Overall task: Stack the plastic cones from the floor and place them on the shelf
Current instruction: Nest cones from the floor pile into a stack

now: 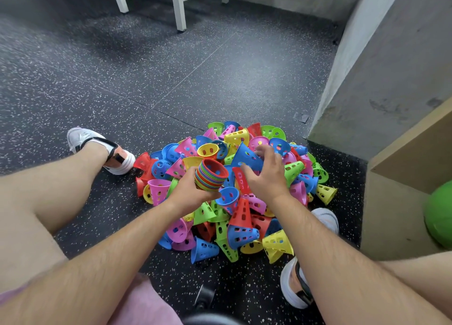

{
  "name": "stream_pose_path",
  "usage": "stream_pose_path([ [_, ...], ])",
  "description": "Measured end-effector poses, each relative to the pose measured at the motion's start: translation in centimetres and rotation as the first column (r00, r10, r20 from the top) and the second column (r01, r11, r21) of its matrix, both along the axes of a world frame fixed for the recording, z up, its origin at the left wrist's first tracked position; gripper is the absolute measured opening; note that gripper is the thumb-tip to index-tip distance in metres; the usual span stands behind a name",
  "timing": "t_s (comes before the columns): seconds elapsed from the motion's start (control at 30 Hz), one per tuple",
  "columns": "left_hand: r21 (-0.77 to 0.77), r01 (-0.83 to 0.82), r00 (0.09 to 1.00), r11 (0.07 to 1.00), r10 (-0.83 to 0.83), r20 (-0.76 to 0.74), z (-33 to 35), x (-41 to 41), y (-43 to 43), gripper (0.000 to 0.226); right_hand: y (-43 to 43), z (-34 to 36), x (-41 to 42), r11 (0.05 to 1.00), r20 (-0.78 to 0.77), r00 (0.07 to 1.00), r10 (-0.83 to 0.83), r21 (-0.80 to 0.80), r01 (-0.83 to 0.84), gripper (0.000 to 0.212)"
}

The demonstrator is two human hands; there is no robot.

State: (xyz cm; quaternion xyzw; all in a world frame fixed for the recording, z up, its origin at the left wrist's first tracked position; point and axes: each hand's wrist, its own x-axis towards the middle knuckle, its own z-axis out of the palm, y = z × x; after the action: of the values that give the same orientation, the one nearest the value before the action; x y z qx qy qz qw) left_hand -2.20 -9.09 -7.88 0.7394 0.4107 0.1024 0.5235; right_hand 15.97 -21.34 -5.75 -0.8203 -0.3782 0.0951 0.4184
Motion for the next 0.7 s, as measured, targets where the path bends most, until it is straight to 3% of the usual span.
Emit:
stream_pose_path([
  [0.1, -0.003, -0.01, 1.0, 1.0, 0.01, 0.008, 0.1, 0.0, 0.0, 0.066, 1.3, 0.8, -0.9, 0.995, -0.016, 0.997, 0.079, 0.061, -0.078, 0.067],
  [0.2, -0.005, -0.012, 1.0, 1.0, 0.012, 0.012, 0.3, 0.0, 0.0, 0.062, 2.3, 1.3, -1.7, 0.973, 0.052, 0.979, 0.195, 0.117, -0.2, 0.069],
  [0.47, -0.002, -0.006, 0.999, 1.0, 0.006, 0.033, 0.1, -0.1, 0.3, 0.063, 2.7, 1.8, -2.8, 0.968, 0.027, 0.986, 0.165, 0.188, -0.167, 0.034],
  [0.7, -0.014, -0.042, 0.999, 0.999, 0.043, 0.024, -1.3, -0.7, 1.4, 0.073, 2.1, 1.6, -2.9, 0.977, -0.018, 0.977, 0.212, 0.0, -0.212, 0.023],
])
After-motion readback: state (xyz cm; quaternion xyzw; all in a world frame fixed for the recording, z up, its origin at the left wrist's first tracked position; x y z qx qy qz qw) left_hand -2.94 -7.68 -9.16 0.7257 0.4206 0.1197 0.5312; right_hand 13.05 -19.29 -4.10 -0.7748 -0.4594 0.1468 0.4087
